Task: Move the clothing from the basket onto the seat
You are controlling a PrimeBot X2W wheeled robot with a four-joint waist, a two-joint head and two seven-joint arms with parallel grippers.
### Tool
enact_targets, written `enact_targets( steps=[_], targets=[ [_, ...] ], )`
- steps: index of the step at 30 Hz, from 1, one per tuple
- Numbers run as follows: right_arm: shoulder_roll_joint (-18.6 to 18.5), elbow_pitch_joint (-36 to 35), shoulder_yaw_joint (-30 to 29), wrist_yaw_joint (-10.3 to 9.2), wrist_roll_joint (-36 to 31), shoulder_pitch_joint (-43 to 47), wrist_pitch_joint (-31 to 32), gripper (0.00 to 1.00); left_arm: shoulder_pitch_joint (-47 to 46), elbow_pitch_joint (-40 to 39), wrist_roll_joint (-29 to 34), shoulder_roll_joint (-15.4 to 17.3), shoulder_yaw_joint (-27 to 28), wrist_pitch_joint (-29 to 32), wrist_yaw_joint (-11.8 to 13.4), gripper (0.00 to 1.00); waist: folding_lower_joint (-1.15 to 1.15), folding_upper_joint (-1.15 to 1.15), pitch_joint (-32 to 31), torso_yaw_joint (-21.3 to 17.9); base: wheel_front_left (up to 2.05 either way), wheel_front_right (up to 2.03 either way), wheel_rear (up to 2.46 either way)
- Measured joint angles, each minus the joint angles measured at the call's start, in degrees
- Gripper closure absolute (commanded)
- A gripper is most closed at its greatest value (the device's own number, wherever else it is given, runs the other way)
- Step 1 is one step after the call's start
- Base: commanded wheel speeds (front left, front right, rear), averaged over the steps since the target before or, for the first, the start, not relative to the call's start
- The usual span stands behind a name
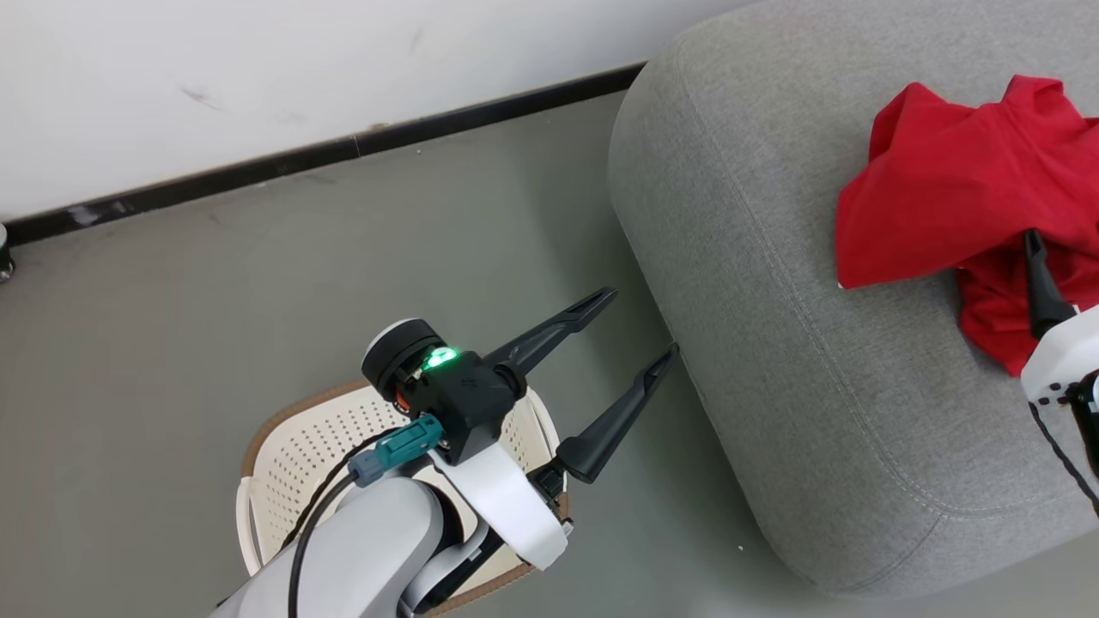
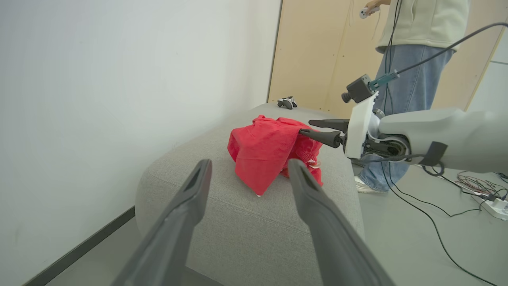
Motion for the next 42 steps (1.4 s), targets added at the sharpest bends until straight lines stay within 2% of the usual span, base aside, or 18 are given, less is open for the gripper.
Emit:
enact_targets(
  steps=[11, 20, 32, 42],
  targets=[
    [-0.02, -5.13, 4.67, 0.0, 0.48, 1.1, -0.6, 0.0, 2.49, 1.68, -1.42, -0.05, 1.56, -0.96, 0.04, 0.0, 0.0, 0.0, -3.4, 0.18, 0.0, 0.0, 0.0],
    [1.57, -9.72, 9.37, 0.0, 1.11, 1.09, -0.53, 0.0, 4.59, 2.32, -1.94, -0.05, 3.44, -1.85, 1.32, 0.0, 0.0, 0.0, -5.52, 1.91, 0.0, 0.0, 0.0],
    [5.42, -13.99, 13.66, 0.0, 3.07, 1.14, -0.15, 0.0, 8.61, 4.5, -3.01, 1.23, 8.13, -2.35, 5.47, 0.0, 0.0, 0.0, -7.89, 6.23, 0.0, 0.0, 0.0],
    [7.91, -15.97, 13.72, 0.0, 3.07, 2.99, -0.51, 0.0, 11.91, 6.71, -2.91, 2.16, 11.79, -2.37, 9.69, 0.0, 0.0, 0.0, -9.72, 9.91, 0.0, 0.0, 0.0]
  ],
)
